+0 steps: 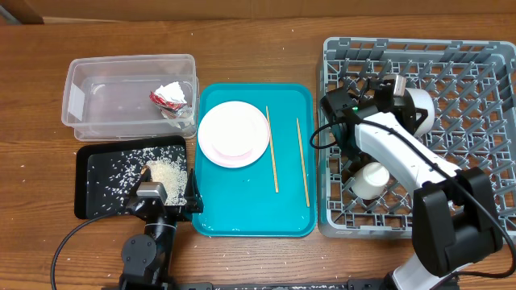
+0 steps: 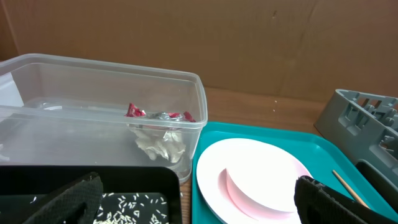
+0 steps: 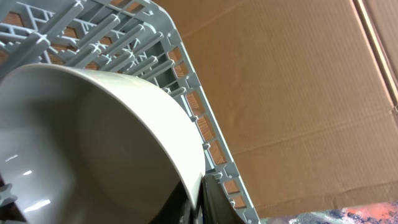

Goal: Sort waste into correct bins and load items into the dishwasher
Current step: 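Carry the white bowl into the dish rack and release it, then grasp a wooden chopstick on the teal tray with the right gripper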

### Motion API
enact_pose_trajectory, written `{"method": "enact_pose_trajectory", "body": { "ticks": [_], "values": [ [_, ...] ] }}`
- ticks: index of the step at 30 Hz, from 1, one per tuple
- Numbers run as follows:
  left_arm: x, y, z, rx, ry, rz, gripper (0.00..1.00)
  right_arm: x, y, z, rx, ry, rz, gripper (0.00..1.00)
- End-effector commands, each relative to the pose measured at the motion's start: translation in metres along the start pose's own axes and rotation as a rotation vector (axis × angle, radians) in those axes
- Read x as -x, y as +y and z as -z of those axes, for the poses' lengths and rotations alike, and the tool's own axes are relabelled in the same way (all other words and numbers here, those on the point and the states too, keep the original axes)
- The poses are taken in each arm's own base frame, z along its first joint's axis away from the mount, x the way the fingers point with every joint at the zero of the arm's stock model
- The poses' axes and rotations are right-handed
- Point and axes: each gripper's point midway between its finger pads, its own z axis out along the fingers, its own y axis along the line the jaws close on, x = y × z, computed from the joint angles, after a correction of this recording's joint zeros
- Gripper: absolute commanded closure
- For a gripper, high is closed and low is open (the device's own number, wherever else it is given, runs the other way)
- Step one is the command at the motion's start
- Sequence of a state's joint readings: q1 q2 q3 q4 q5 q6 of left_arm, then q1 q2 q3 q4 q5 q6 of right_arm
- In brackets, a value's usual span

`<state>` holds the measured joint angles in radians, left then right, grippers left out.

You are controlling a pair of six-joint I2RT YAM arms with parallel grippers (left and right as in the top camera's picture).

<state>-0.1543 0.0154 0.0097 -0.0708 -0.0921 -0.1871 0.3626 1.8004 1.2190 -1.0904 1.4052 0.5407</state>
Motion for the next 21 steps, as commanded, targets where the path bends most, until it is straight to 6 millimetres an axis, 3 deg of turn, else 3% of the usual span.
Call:
{"method": "enact_pose_trajectory", "body": {
  "ticks": [1,7,12,16,21],
  "values": [
    [0.001,0.000,0.000,-0.002,-0.009,0.012,0.00,0.002,0.006,0.004,0.019,-0.005,-0.003,0.89],
    [0.001,0.001,0.000,-0.001,-0.009,0.012,0.00,-0.007,0.028,0.021,0.157,0.043,0.020,0.51],
    [0.001,0.000,0.000,-0.002,-0.009,0.012,0.00,0.002,0.049,0.057,0.364,0.088,-0.005,0.46],
    [0.001,0.000,0.000,-0.002,-0.009,0.012,0.00,0.020,0.068,0.117,0.710,0.173,-0.071,0.38],
    [0.001,0.000,0.000,-0.002,-0.009,0.012,0.00,0.033,0.097,0.226,1.316,0.241,0.018,0.38]
  ]
}}
